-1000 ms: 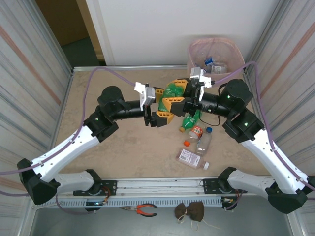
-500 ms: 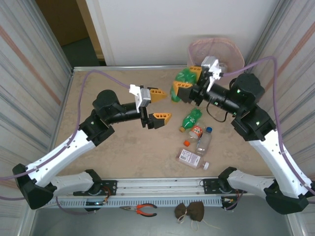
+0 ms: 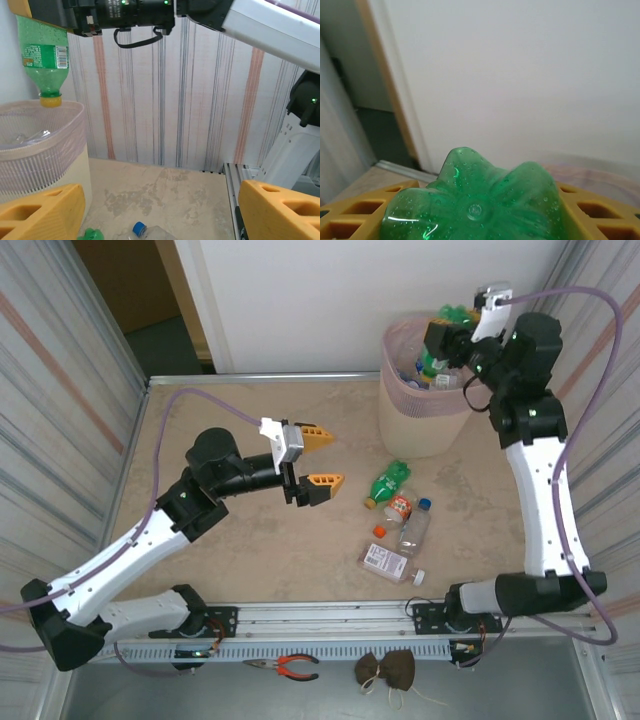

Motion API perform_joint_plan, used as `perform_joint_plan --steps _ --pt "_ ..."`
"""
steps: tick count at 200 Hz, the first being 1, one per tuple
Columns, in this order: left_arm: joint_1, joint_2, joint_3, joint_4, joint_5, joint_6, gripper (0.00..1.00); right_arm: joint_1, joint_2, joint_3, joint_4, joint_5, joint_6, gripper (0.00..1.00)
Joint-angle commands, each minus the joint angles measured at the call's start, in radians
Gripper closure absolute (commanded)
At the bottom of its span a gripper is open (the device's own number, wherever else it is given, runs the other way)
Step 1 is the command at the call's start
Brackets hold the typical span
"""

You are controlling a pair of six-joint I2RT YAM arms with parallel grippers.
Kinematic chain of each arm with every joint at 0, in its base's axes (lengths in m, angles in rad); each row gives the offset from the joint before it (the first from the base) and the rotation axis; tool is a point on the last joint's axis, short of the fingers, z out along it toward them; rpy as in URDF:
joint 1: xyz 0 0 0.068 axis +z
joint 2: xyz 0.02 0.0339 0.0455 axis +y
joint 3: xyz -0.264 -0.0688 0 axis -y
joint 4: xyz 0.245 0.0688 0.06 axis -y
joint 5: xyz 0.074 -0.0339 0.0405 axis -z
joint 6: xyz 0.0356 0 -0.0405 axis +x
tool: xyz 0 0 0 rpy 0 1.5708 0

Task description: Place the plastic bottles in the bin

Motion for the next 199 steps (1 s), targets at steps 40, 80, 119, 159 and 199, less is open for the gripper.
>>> perform_joint_plan --steps 40,80,119,159,199 --pt "0.006 -0.028 -0.022 -0.011 -0.020 0.011 0.20 -0.140 0.223 0.208 -0.101 0.021 -0.063 0.58" --pt "0.006 -0.017 -0.031 -0.002 -0.021 -0.008 0.20 -0.166 0.380 0.318 -0.222 -0.003 -0.090 0.57" --pt "0.010 -0.010 -0.035 0.016 -0.027 -0.047 0.21 -0.166 0.497 0.360 -0.339 -0.028 -0.100 0.56" --pt "0.020 -0.003 -0.038 0.023 -0.039 -0.075 0.22 -0.153 0.608 0.423 -0.476 -0.003 -0.141 0.55" --pt "0.023 -0.004 -0.040 0.029 -0.040 -0.079 0.22 -0.123 0.699 0.522 -0.585 0.065 -0.197 0.47"
